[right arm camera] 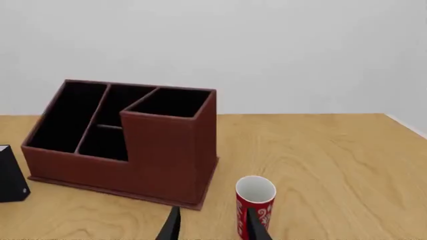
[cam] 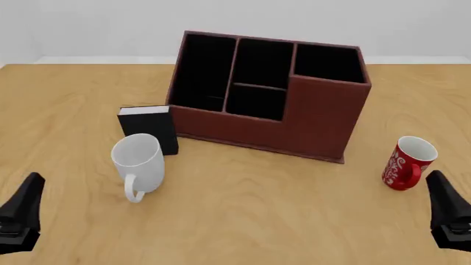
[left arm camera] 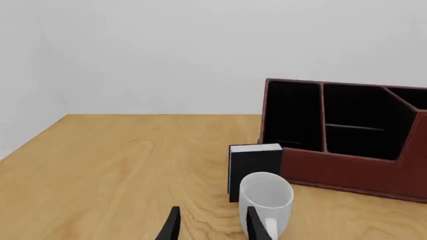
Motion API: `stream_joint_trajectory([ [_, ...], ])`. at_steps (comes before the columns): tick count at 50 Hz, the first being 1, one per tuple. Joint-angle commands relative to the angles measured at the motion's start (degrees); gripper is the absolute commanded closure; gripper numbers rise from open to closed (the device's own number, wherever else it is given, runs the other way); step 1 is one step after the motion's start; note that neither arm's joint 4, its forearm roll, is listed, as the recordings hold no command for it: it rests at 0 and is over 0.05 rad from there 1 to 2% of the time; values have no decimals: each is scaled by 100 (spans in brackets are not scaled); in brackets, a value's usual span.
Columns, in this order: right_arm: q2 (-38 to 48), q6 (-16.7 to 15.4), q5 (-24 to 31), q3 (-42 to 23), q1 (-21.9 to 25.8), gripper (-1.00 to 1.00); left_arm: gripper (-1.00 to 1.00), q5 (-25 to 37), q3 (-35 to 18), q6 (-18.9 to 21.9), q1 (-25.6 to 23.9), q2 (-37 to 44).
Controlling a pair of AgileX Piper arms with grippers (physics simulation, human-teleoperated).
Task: Pick up the red mug and place it to the right of the caddy.
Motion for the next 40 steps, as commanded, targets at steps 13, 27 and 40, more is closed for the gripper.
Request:
stream_joint_trajectory([
  [13,-139,160,727,-398,-439,-100,-100,0,0,0,0,0],
  [27,766,398,-115,-118,-518,-100,-100,0,0,0,0,0],
  [40,2157,394,-1304,4,-370,-100,-100,0,0,0,0,0],
])
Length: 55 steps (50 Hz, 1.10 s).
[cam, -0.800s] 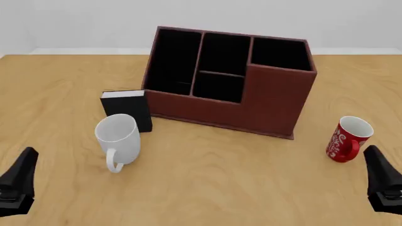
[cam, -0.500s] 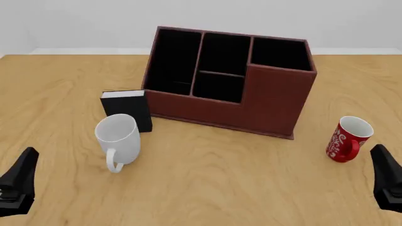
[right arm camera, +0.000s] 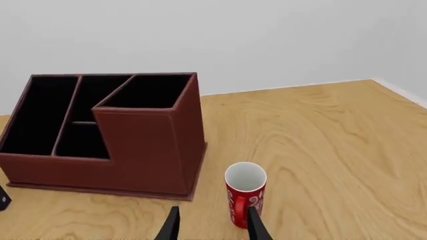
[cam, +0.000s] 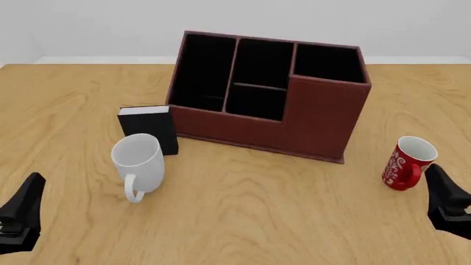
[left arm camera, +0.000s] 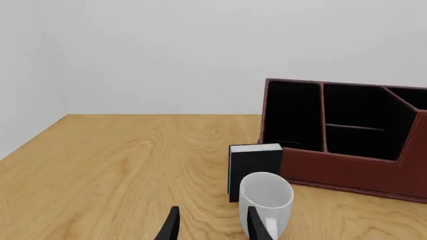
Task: Pick up the red mug and place it to the right of the caddy.
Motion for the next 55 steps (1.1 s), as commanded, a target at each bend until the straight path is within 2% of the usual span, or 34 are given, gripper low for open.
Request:
stream_joint_trajectory([
  [1,1093,17,-936,107,68,-100,-100,0,0,0,0,0],
  [6,1476,-145,-1268,109,-20,-100,-100,0,0,0,0,0],
  [21,2855,-368,-2429,121,-292,-100,-100,0,0,0,0,0],
  [28,3489,-346,-2933,122,-289,-100,-100,0,0,0,0,0],
  [55,5169,-303,-4245,120,-429,-100,-100,0,0,0,0,0],
])
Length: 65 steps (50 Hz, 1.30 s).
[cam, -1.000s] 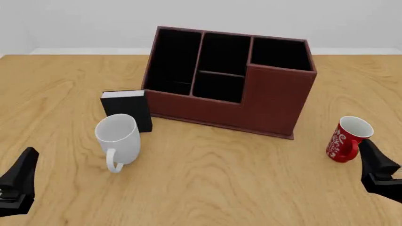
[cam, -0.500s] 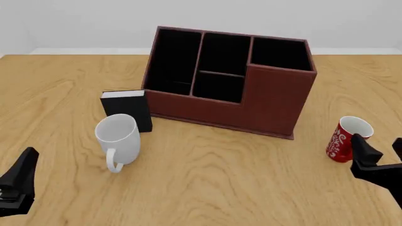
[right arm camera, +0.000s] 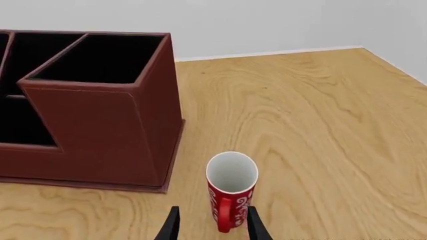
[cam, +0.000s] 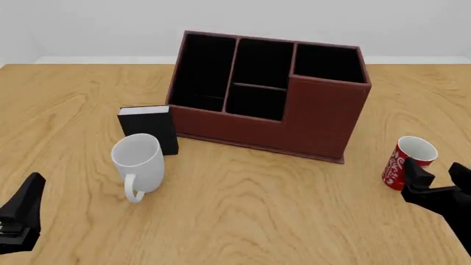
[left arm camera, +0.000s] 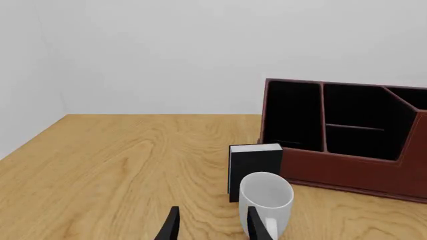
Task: Pick up the red mug and place it to the right of the caddy.
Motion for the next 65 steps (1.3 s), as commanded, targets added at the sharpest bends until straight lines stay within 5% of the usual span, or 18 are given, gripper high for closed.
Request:
stream_joint_trajectory([
  [1,695,29,-539,1,-44,-100,-100,0,0,0,0,0],
  [15,823,20,-621,2,-97,-100,-100,0,0,0,0,0],
  [30,1876,-36,-1517,2,-207,-100,-100,0,0,0,0,0],
  [65,3069,-132,-2522,3,-317,-100,-100,0,0,0,0,0],
])
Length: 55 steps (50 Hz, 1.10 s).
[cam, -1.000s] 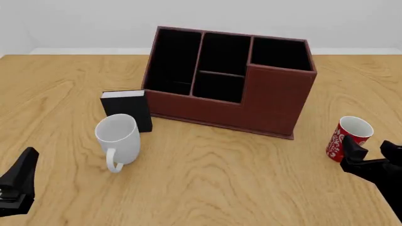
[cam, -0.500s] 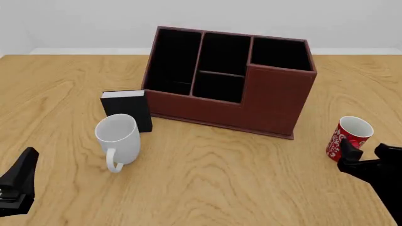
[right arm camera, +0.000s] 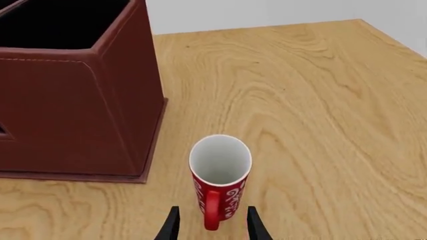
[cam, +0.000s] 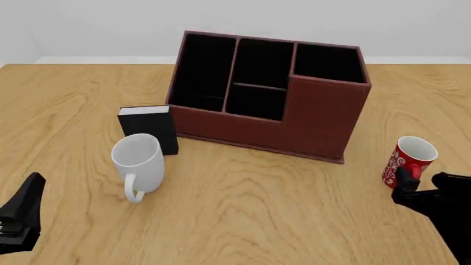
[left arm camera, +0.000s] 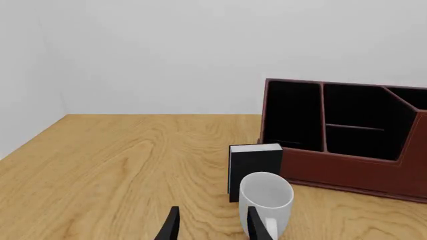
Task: Pick up the red mug and place it to the right of the caddy.
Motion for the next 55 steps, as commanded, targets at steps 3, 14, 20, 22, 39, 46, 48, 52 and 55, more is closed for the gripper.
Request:
stream_joint_trajectory([
  [3,476,-33,-407,0,-30,-100,-100,0,0,0,0,0],
  [14,616,-21,-482,-1,-38,-100,-100,0,0,0,0,0],
  [20,634,-50,-483,-5,-42,-100,-100,0,0,0,0,0],
  [22,641,-57,-483,-8,-48,-100,-100,0,0,0,0,0],
  [39,761,-89,-484,-84,-45,-100,-100,0,0,0,0,0],
  [46,772,-121,-484,-104,-65,100,-100,0,0,0,0,0],
  [48,760,-131,-483,-105,-88,100,-100,0,0,0,0,0],
  [52,752,-160,-483,-100,-80,100,-100,0,0,0,0,0],
  [55,713,-170,-482,-69,-77,100,-100,0,0,0,0,0],
])
